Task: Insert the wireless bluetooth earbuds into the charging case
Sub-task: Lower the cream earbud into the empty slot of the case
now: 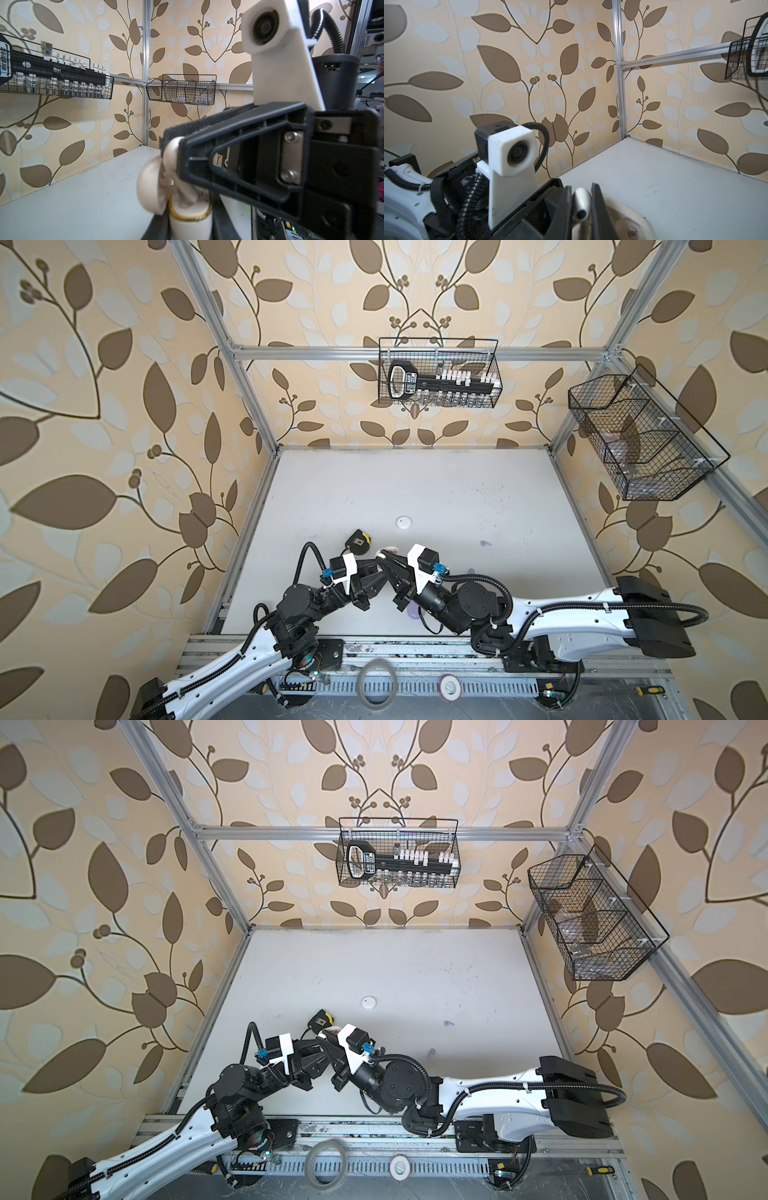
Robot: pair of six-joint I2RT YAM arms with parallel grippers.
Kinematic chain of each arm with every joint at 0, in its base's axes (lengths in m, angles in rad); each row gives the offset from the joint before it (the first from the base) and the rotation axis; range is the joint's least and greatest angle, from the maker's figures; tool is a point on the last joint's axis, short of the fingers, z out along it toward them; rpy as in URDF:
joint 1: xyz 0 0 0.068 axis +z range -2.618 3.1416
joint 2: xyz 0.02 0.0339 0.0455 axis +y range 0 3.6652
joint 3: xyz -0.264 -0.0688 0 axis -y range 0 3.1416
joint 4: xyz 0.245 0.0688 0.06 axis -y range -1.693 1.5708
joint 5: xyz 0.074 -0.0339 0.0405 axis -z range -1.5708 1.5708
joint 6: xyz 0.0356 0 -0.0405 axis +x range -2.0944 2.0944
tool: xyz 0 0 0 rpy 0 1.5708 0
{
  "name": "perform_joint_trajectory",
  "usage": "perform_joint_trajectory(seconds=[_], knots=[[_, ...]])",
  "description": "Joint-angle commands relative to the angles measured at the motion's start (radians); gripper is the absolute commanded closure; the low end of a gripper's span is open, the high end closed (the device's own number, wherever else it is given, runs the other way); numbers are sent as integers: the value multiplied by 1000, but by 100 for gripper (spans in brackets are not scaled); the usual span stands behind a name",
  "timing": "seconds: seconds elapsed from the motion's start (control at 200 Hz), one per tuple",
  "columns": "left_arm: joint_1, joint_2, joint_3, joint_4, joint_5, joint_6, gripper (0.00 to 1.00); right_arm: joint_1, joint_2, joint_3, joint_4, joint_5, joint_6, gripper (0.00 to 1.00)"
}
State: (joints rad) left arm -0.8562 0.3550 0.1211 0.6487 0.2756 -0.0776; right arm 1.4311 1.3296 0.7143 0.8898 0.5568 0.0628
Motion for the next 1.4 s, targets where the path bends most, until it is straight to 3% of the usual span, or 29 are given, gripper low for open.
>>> perform_joint_trajectory(seconds=[0.0,0.27,0.335,0.605,0.77,1.205,1.395], knots=[[0,-24,54,88,8,15,100,2,29,6,2,38,-11,100],[0,-58,54,57,-19,16,100,15,54,-9,19,67,-29,100],[0,-63,55,51,-21,17,100,17,58,-12,26,77,-28,93],[0,-68,54,49,-19,18,100,16,60,-10,34,69,-15,86],[0,-68,55,49,-18,19,100,15,59,-10,36,57,-2,77],[0,-64,54,45,-24,28,100,13,28,-14,8,61,25,77],[0,-47,52,30,-35,51,100,11,-36,-6,-73,68,60,65]])
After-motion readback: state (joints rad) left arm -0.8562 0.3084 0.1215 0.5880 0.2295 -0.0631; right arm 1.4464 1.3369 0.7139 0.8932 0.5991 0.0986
